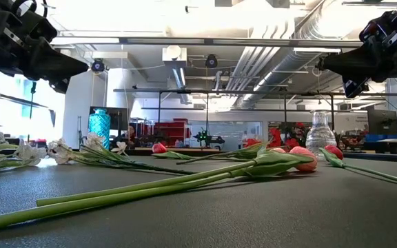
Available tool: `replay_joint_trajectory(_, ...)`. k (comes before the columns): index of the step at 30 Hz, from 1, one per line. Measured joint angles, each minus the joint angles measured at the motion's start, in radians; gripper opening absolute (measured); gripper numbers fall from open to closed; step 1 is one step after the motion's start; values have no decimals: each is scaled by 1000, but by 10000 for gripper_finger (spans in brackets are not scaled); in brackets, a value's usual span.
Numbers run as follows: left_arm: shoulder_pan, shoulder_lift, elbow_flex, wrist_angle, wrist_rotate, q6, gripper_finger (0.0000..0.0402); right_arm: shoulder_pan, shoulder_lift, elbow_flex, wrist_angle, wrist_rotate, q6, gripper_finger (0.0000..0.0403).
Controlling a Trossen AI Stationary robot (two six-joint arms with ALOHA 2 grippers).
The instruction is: Sort flowers into vase by color
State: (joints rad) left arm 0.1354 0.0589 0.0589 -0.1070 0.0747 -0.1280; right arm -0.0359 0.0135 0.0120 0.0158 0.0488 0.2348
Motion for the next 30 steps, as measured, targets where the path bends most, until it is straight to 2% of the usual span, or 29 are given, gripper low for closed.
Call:
replay_joint_trajectory(23, 0, 0, 0, 0, 0, 0, 0, 0, 0, 0, 6, 11, -24, 0)
replay_joint_trajectory(30, 1, 0, 0, 63, -60, -74, 0, -1, 0, 0, 147, 32, 56, 0)
